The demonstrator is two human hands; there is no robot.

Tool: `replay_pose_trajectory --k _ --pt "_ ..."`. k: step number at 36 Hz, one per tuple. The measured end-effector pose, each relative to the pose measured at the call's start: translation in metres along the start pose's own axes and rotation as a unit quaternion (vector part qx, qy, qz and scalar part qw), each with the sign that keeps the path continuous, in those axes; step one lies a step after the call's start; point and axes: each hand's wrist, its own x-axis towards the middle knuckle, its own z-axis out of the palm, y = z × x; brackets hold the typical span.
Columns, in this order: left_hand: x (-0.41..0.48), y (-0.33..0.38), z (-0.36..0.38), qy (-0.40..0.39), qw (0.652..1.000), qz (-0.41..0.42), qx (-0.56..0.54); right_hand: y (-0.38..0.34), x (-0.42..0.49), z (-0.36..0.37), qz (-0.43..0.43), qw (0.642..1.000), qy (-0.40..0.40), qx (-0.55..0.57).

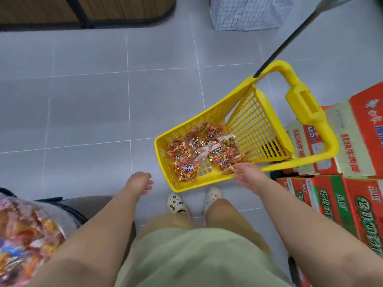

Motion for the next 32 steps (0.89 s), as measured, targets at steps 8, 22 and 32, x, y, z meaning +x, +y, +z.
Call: replay_pose_trajectory --k 8,22,32 --pt "0.032 0.026 0.046 0.04 0.999 -0.011 0.03 -0.045 0.051 0.021 -0.012 0.999 -0.023 -0.045" --pt "0.104 0.014 0.103 0.188 0.981 -0.03 -0.028 -0.011 0.179 -0.008 -0.189 0.747 0.072 -0.634" --pt "0.11 0.017 0.108 0.236 0.971 -0.01 -0.03 -0.022 0.202 -0.019 -0.154 0.678 0.049 -0.717"
